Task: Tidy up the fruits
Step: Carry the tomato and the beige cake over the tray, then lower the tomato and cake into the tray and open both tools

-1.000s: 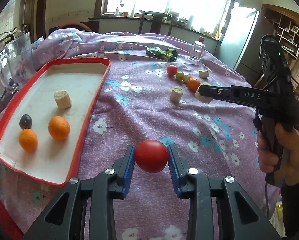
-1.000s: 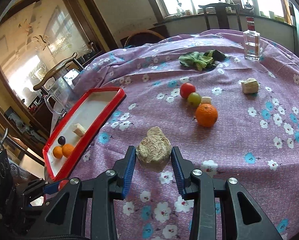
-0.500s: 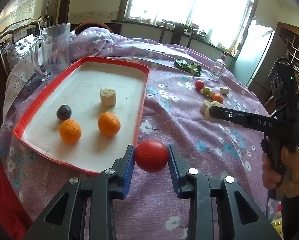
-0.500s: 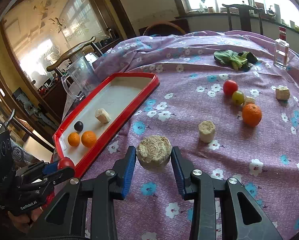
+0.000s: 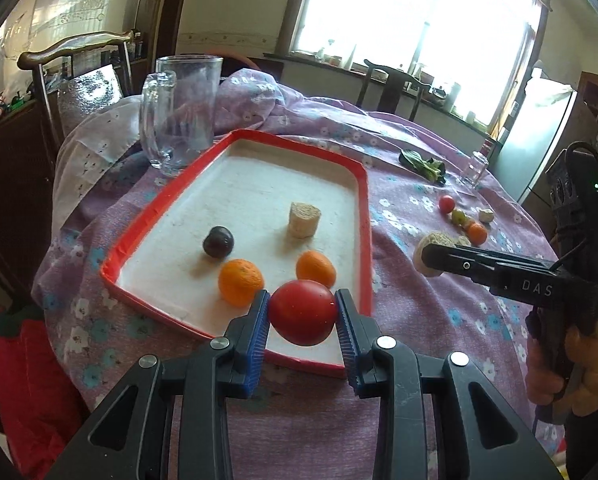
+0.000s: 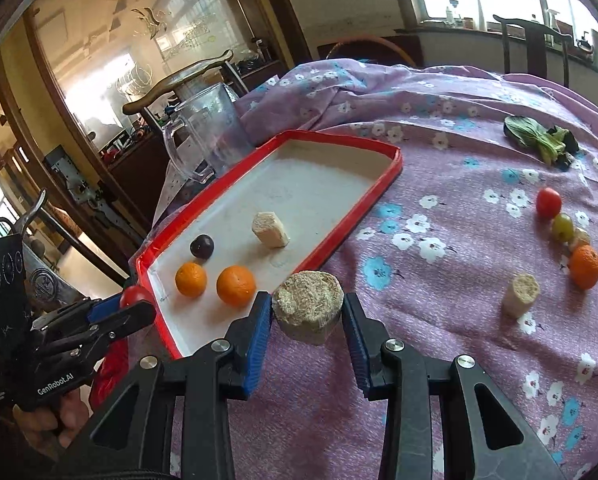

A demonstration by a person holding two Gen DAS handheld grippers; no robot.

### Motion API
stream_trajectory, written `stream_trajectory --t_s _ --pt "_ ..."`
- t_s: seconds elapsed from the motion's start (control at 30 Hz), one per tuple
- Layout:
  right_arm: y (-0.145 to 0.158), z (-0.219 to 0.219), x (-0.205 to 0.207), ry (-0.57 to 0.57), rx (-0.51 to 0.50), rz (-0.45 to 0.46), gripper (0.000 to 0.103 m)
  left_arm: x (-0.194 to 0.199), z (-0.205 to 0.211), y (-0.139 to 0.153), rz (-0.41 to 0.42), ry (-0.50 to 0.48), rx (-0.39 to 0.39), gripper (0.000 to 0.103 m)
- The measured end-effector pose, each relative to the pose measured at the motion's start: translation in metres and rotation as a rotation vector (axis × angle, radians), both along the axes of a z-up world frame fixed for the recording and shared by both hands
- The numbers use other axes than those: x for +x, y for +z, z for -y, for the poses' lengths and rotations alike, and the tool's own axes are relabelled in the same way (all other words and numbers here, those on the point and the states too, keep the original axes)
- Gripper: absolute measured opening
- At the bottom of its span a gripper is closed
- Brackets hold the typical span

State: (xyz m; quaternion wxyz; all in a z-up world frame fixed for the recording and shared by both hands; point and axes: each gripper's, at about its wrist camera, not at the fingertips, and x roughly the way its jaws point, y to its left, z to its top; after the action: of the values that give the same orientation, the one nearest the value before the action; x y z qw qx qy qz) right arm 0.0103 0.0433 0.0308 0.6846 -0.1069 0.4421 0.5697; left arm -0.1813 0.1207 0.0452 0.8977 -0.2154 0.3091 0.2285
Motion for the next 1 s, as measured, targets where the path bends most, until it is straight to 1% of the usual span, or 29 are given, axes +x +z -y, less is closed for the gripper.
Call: stream_trajectory --t_s 0.13,0.23,0.47,0.67,0.8,0.9,0.97,1.0 --pt "0.002 -0.03 -0.001 0.013 0.007 0.013 0.036 -0.004 -0.022 0.006 0.01 0.041 0.013 0.032" --pt "0.001 -0.056 0.001 0.014 0.002 0.042 0.036 -0.002 -0.039 0.002 -0.005 0.071 0.009 0.032" --pt "-0.022 -0.1 0.02 -0.023 -0.056 0.065 0.036 0.016 -0.072 -0.012 -0.053 0.129 -0.006 0.032" --pt "-0.037 -0.115 0.023 -0.016 -0.092 0.066 0.037 0.031 -0.083 -0.024 -0.088 0.135 -0.007 0.032" --pt "-0.039 -0.118 0.021 0.001 -0.094 0.085 0.038 0.039 -0.086 -0.032 -0.117 0.129 -0.017 0.032" --pt "-0.038 -0.115 0.02 0.005 -0.082 0.075 0.042 0.044 -0.084 -0.036 -0.137 0.123 -0.01 0.032" --pt "-0.036 -0.112 0.02 0.001 -0.074 0.072 0.049 0.046 -0.082 -0.037 -0.149 0.123 0.0 0.034" --pt "-0.034 -0.109 0.02 -0.001 -0.066 0.069 0.049 0.047 -0.08 -0.036 -0.148 0.124 0.006 0.035"
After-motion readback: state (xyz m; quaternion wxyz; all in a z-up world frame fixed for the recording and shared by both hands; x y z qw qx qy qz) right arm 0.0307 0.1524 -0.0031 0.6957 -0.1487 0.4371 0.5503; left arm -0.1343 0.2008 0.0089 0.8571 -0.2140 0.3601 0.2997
